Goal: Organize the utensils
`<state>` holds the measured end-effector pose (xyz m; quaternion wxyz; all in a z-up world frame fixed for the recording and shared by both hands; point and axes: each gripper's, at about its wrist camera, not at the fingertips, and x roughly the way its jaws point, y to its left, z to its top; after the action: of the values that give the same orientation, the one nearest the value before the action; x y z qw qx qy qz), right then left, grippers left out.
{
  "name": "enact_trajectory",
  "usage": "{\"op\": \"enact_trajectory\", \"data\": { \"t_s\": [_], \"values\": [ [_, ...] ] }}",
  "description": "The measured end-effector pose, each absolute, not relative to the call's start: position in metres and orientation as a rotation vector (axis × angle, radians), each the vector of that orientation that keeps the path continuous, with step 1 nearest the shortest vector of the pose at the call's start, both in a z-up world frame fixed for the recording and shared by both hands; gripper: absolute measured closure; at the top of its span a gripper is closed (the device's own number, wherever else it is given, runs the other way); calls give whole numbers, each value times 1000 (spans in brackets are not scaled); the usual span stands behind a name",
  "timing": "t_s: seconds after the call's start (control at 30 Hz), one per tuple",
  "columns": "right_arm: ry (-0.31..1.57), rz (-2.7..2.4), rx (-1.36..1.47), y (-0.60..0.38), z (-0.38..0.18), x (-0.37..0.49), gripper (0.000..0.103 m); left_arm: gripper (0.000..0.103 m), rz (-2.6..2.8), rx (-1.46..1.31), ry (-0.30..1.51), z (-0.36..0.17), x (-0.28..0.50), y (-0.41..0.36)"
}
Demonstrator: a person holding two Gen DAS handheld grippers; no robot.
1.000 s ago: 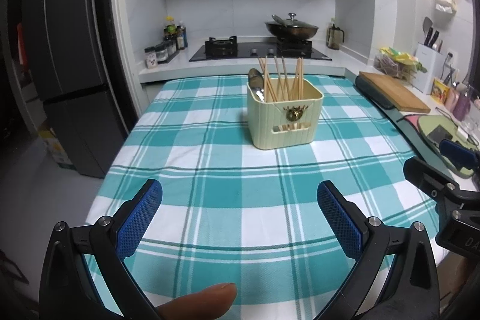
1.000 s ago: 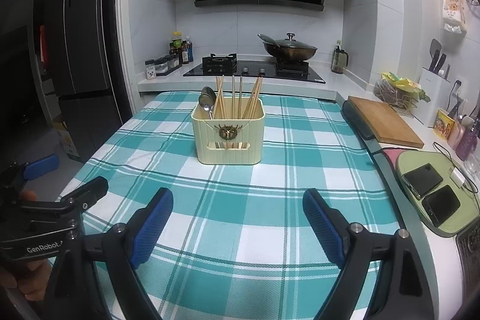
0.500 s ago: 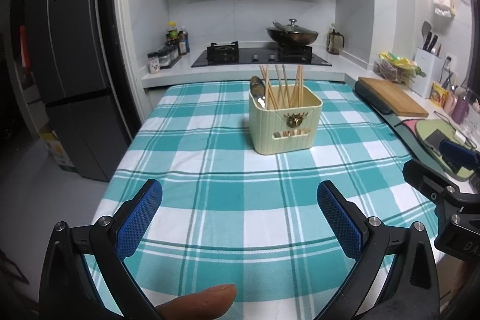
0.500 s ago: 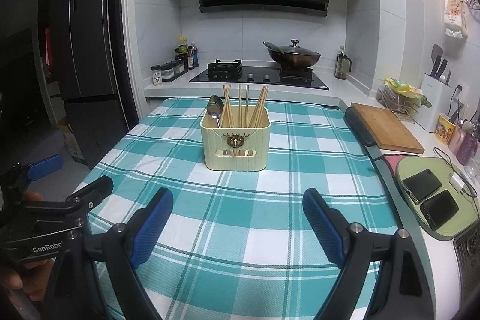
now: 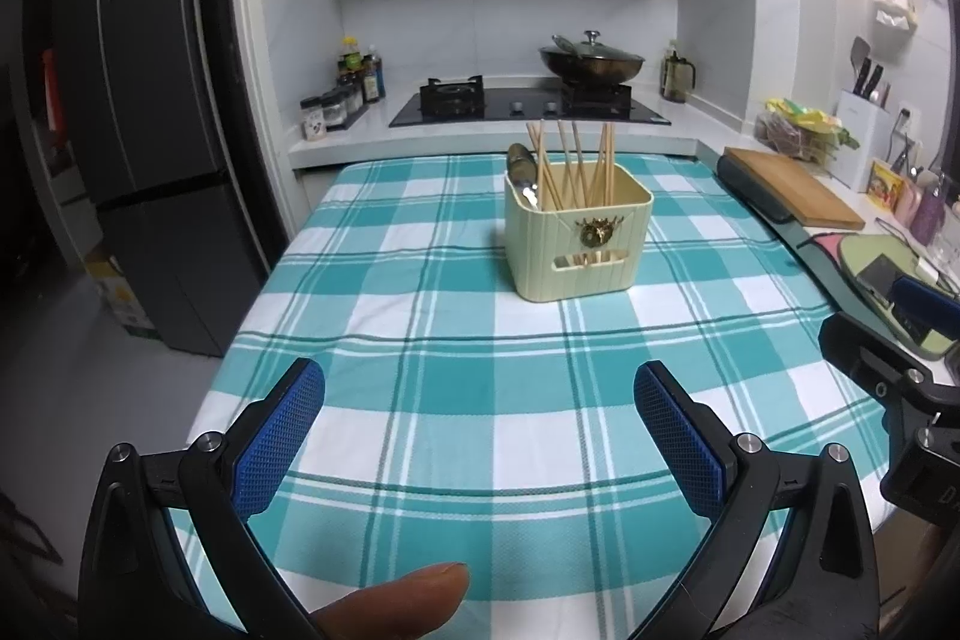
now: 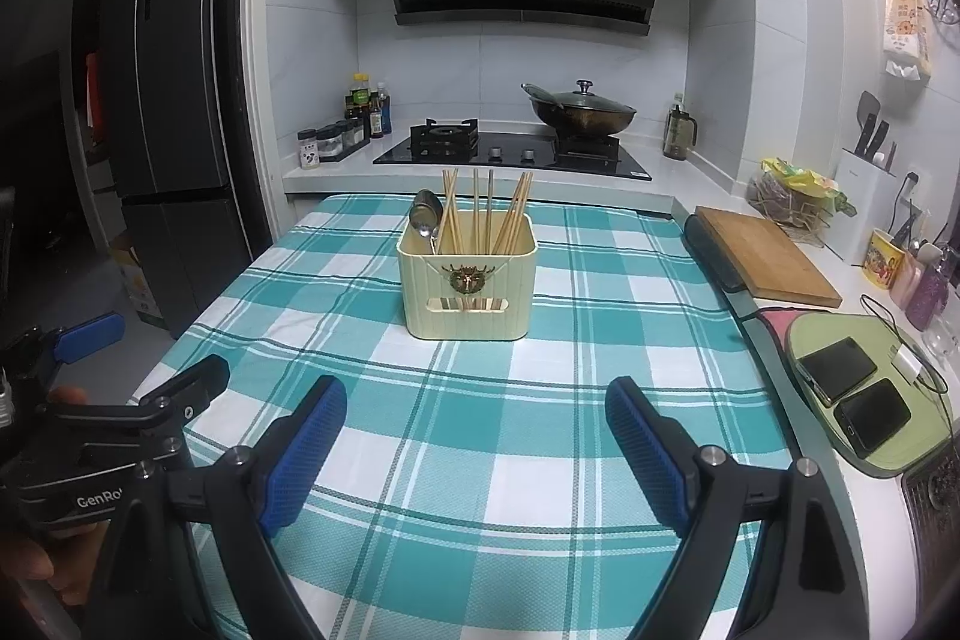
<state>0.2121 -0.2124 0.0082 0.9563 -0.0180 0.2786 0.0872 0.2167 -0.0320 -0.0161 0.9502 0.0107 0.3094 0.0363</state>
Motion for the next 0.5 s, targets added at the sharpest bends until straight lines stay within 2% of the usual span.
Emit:
{"op": "enact_trajectory", "data": {
  "t_s": [0.5],
  "values": [
    [554,159,-43,-214,12,211,13,0,71,22,637,-18,217,-33]
  ]
}}
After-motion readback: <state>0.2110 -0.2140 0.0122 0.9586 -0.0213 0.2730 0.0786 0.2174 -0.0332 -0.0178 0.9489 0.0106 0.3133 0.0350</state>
